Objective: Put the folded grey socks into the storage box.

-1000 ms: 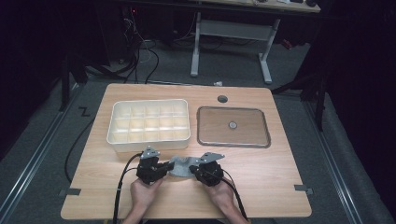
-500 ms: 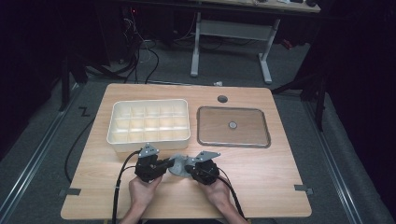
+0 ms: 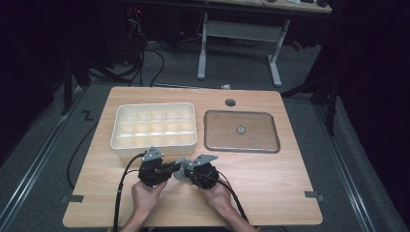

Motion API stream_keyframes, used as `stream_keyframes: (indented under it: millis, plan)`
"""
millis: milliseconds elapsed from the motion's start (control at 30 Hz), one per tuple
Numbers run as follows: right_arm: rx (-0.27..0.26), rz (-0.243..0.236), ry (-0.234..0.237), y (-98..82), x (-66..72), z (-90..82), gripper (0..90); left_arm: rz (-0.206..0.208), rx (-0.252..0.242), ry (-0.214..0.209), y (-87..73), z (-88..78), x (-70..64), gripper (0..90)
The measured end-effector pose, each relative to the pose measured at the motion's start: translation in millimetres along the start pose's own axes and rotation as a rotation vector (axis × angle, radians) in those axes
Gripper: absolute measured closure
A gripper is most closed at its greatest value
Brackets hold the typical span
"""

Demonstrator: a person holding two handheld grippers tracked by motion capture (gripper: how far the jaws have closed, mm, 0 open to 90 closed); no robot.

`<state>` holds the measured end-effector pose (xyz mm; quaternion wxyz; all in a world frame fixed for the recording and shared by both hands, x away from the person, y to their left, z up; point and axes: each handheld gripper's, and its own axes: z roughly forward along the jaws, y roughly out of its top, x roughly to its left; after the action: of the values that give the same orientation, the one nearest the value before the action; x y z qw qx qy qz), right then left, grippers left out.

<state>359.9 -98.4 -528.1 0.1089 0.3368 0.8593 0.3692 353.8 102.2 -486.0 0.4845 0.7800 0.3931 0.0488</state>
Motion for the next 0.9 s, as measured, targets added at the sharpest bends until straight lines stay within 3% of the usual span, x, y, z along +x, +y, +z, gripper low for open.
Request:
stream_keyframes:
  millis: [167, 300, 333, 467, 633, 900]
  plan:
    - [0.004, -0.006, 0.018, 4.5, 3.8, 4.5, 88.5, 0.038, 0.015, -0.024, 2.9, 5.0, -2.6, 85.7]
    - [0.008, 0.009, 0.033, 5.2, 2.9, 4.6, 86.1, 0.02, 0.02, -0.013, 3.9, 5.7, 1.0, 85.7]
    - [0.008, 0.023, 0.04, 5.9, 1.3, 4.2, 81.8, 0.018, 0.022, -0.002, 4.0, 5.2, 2.0, 85.7]
    - [0.012, 0.02, 0.022, 10.8, -1.5, -2.4, 76.8, 0.007, 0.024, 0.012, 5.3, 1.8, 3.2, 85.7]
    - [-0.005, -0.003, -0.022, 12.5, -4.2, -21.1, 76.7, 0.005, 0.026, 0.028, 6.3, -1.2, 4.0, 85.7]
    - [-0.03, 0.049, -0.131, -7.9, -22.6, -48.0, 70.9, 0.009, 0.036, 0.045, 6.3, -3.2, 4.1, 85.7]
